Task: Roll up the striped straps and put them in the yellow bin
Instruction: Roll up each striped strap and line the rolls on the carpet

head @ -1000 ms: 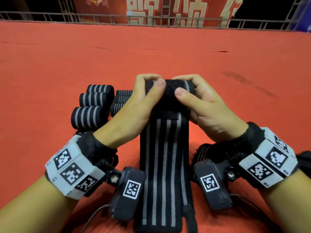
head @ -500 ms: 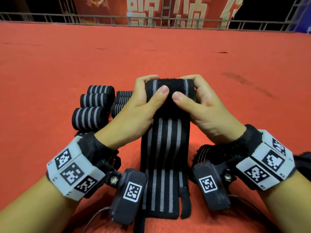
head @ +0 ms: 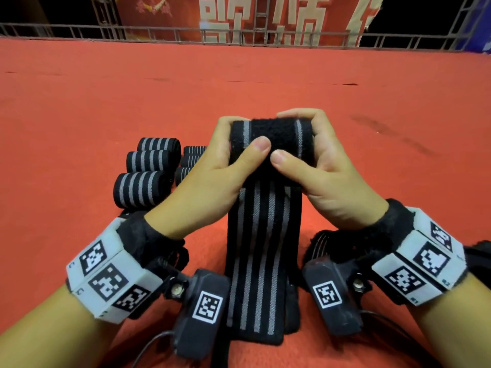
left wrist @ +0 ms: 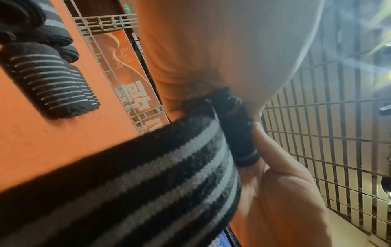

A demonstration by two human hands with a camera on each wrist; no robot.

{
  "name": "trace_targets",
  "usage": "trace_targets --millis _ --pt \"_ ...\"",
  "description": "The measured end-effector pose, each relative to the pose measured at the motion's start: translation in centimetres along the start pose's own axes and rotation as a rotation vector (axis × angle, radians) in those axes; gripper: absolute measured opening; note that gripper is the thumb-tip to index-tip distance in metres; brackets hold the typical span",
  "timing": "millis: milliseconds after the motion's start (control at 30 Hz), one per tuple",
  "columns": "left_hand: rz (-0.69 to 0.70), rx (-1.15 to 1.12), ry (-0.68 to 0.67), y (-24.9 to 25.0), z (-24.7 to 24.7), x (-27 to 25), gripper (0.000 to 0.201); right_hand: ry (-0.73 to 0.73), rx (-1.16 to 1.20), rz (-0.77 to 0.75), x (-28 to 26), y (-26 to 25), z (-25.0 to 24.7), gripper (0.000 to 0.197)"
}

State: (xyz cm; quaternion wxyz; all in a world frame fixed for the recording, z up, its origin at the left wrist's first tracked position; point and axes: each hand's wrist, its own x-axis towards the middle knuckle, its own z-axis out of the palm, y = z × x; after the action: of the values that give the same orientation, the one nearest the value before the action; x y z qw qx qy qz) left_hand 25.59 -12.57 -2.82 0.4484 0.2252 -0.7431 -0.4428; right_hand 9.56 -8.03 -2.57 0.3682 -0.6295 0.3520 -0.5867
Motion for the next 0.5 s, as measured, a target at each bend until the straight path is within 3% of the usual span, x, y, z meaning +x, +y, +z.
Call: trace_targets --millis 133,233,367,500 --pt "0.093 0.044 -0.012 -0.28 -0.07 -0.08 0.025 0.024 0.046 0.158 0.36 0.01 -0.03 0.028" --pt "0.043 0.056 -0.033 -0.27 0.0 -0.03 0.029 0.045 -0.05 0.024 0.33 0.08 -0.09 0.024" --pt "-0.035 0.023 0.026 -0.18 -0.1 0.04 0.02 -0.006 -0.201 -0.085 0.09 0.49 -0.22 0.025" --pt "0.009 0.025 0.011 -0.24 -0.11 -0.1 0.027 -0.007 -0.156 0.08 0.16 0.17 -0.11 0.023"
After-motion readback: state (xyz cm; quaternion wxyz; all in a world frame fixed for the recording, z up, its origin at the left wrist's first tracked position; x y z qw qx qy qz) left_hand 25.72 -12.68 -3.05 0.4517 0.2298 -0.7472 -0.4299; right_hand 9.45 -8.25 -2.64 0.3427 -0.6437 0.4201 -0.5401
